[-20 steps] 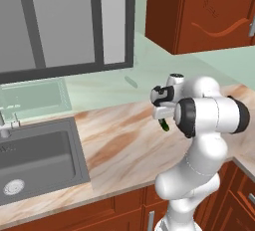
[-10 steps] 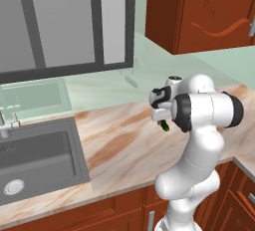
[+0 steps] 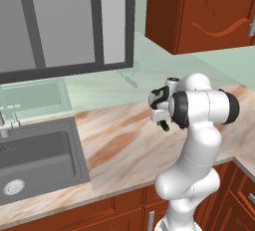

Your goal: Place the two vegetables and bowl onto the tray for setting up a vegetable dip station.

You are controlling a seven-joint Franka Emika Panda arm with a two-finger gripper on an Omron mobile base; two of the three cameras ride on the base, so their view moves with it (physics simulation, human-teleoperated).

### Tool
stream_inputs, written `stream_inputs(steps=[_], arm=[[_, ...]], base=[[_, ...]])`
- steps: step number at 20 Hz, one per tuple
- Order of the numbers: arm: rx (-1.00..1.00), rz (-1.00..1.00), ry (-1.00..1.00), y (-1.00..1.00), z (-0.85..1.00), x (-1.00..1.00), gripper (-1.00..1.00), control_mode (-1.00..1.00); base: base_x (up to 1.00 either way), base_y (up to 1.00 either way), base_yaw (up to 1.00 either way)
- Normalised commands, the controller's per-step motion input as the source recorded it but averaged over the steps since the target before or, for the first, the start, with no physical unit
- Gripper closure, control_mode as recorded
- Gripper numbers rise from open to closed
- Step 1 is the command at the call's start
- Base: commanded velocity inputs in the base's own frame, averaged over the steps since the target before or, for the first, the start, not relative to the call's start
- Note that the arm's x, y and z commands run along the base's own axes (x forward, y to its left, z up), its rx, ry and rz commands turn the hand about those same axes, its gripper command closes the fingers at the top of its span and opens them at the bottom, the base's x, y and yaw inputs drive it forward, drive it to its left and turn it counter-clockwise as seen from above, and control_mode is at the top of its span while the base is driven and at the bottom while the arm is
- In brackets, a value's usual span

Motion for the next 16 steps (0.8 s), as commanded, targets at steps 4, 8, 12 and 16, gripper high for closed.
stream_inputs(steps=[4, 8, 12, 16], arm=[[0.00, 0.00, 0.00, 0.00, -0.12, 0.03, -1.00, -1.00], [0.00, 0.00, 0.00, 0.00, -0.13, 0.00, -1.00, -1.00], [0.00, 0.00, 0.00, 0.02, -0.11, 0.02, -1.00, -1.00], [0.00, 0.00, 0.00, 0.00, -0.08, 0.04, -1.00, -1.00]], base=[[0.00, 0.00, 0.00], [0.00, 0.00, 0.00], [0.00, 0.00, 0.00], [0.00, 0.00, 0.00]])
